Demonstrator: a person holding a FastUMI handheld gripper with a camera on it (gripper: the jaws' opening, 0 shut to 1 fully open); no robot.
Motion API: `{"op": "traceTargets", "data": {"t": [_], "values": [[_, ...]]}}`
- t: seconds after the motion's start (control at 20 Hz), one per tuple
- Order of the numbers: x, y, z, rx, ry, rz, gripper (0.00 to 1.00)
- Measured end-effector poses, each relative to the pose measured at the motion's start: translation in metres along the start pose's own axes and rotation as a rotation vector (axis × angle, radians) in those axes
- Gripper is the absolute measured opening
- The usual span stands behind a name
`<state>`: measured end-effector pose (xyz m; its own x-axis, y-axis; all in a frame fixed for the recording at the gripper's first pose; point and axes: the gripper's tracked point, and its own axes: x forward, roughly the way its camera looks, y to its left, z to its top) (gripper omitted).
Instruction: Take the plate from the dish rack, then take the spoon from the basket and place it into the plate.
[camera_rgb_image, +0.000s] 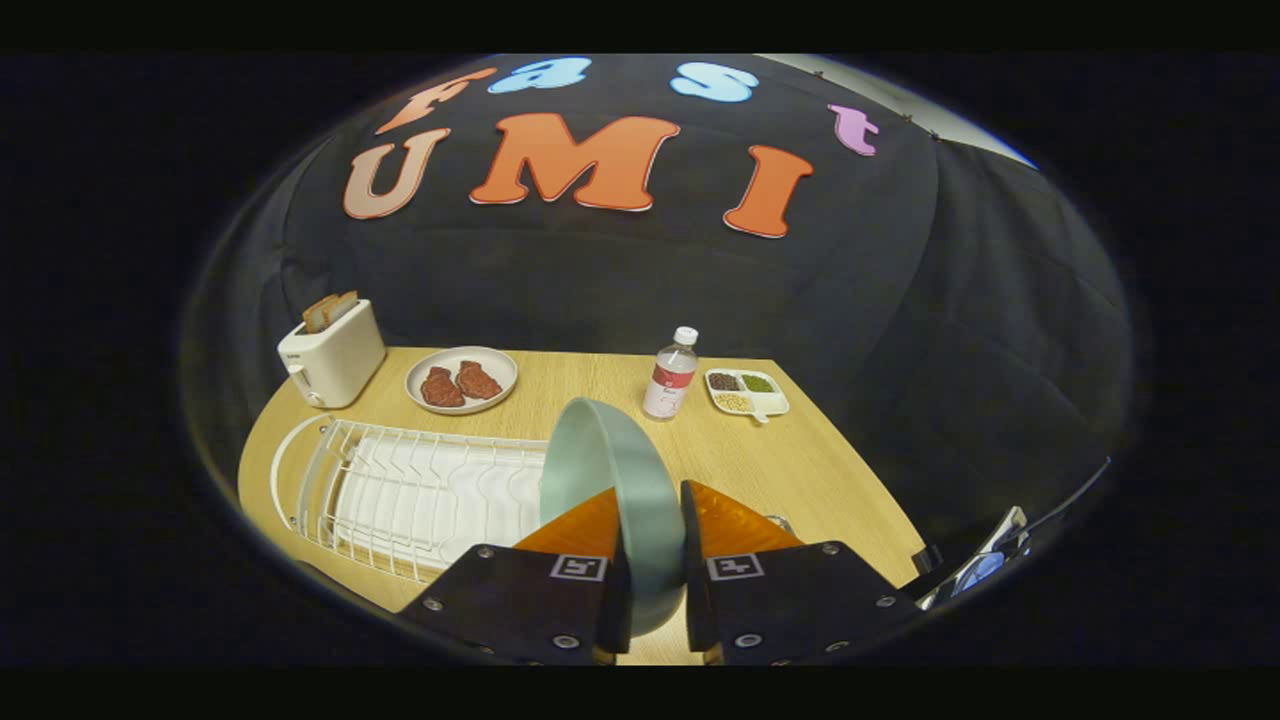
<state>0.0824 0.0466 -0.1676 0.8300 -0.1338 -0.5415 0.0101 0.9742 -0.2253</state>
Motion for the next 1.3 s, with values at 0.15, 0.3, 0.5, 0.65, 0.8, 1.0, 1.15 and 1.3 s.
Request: {"op": "traceTargets", "data": {"t": [0.15,0.3,0.5,0.65,0.8,1.0,1.15,1.3], "values": [[-0.023,-0.001,-0.007,0.116,0.017,0.074,0.22],[-0.043,-0.004,-0.021,0.204,0.034,0.139,0.22],[-0.066,-0.012,-0.046,0.278,0.045,0.189,0.22],[-0.079,-0.013,-0.07,0.375,0.079,0.253,0.22],[-0.09,-0.014,-0.1,0.485,0.11,0.317,0.22],[-0.096,-0.015,-0.138,0.571,0.139,0.344,0.22],[-0.096,-0.004,-0.162,0.622,0.164,0.378,0.22],[-0.092,0.004,-0.185,0.642,0.183,0.395,0.22]]}}
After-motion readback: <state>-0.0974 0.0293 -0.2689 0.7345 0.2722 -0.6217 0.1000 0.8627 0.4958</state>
